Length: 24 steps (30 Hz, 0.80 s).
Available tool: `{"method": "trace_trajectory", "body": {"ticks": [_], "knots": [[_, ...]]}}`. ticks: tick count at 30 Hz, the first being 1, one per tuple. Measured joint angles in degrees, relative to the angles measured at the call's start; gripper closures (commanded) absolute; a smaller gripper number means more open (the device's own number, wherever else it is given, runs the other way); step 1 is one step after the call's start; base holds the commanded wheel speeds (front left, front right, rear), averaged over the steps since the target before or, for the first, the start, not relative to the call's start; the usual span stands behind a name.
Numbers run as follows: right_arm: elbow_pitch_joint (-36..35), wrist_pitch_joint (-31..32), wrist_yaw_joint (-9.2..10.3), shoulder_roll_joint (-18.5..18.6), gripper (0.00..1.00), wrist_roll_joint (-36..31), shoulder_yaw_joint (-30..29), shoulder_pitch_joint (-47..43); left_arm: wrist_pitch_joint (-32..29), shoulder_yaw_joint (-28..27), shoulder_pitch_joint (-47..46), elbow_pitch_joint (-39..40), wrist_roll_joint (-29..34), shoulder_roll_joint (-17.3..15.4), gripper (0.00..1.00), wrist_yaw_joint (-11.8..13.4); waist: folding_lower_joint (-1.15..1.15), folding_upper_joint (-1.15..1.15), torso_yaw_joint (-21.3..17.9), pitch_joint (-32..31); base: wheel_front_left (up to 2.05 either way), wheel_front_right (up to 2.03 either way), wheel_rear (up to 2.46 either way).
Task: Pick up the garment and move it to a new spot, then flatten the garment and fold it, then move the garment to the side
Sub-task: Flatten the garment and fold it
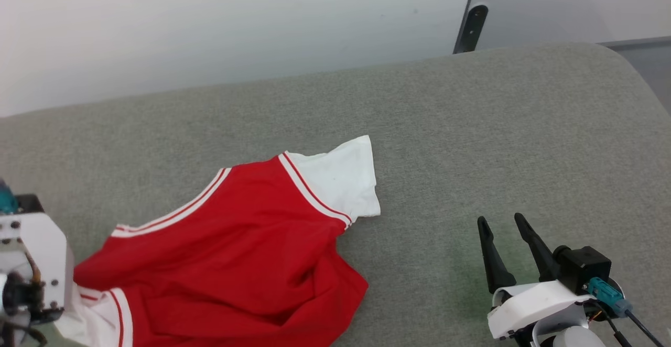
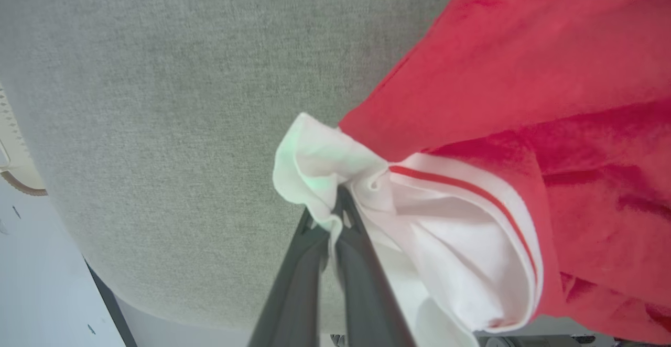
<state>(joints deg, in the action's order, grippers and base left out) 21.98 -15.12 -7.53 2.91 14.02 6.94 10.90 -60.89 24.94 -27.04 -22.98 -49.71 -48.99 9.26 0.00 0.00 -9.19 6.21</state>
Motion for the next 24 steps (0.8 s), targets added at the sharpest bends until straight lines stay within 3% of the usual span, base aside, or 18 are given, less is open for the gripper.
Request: {"method": "trace_trajectory", "body": {"ticks": [4, 7, 8, 10, 11, 12, 13, 24], "knots": [[0.0, 0.0, 0.00, 0.0, 0.00, 0.0, 0.2, 0.0, 2.3, -0.1, 2.1, -1.8, -0.7, 0.9, 0.71, -0.9, 0.00, 0.00, 0.4, 0.2, 0.00, 0.00, 0.00], [0.0, 0.0, 0.00, 0.0, 0.00, 0.0, 0.4, 0.1, 4.2, -0.2, 2.8, -3.5, -0.8, 1.5, 0.58, -1.6, 0.00, 0.00, 0.4, 0.5, 0.00, 0.00, 0.00], [0.1, 0.0, 0.00, 0.0, 0.00, 0.0, 0.4, 0.1, 4.9, -0.3, 2.9, -4.2, -0.9, 1.8, 0.62, -1.7, 0.00, 0.00, 0.4, 0.6, 0.00, 0.00, 0.00], [0.1, 0.0, 0.00, 0.0, 0.00, 0.0, 0.4, 0.1, 6.0, -0.5, 3.3, -5.7, -1.3, 2.5, 0.61, -2.2, 0.00, 0.00, 0.2, 0.7, 0.00, 0.00, 0.00], [0.1, 0.0, 0.00, 0.0, 0.00, 0.0, 0.4, 0.1, 6.3, -0.6, 3.4, -6.5, -1.5, 2.8, 0.45, -2.2, 0.00, 0.00, 0.2, 0.8, 0.00, 0.00, 0.00], [0.1, 0.0, 0.00, 0.0, 0.00, 0.0, 0.4, 0.2, 6.6, -0.8, 3.4, -7.3, -1.8, 3.0, 0.20, -2.2, 0.00, 0.00, 0.1, 0.8, 0.00, 0.00, 0.00], [0.1, 0.0, 0.00, 0.0, 0.00, 0.0, 0.4, 0.2, 6.7, -0.8, 3.3, -7.7, -1.8, 3.1, 0.03, -2.3, 0.00, 0.00, 0.0, 0.9, 0.00, 0.00, 0.00], [0.7, 0.0, 0.00, 0.0, 0.00, 0.0, -0.1, 0.1, 3.3, 0.6, -0.2, -8.6, -0.1, 0.5, 0.00, -2.8, 0.00, 0.00, 0.1, -0.4, 0.00, 0.00, 0.00]]}}
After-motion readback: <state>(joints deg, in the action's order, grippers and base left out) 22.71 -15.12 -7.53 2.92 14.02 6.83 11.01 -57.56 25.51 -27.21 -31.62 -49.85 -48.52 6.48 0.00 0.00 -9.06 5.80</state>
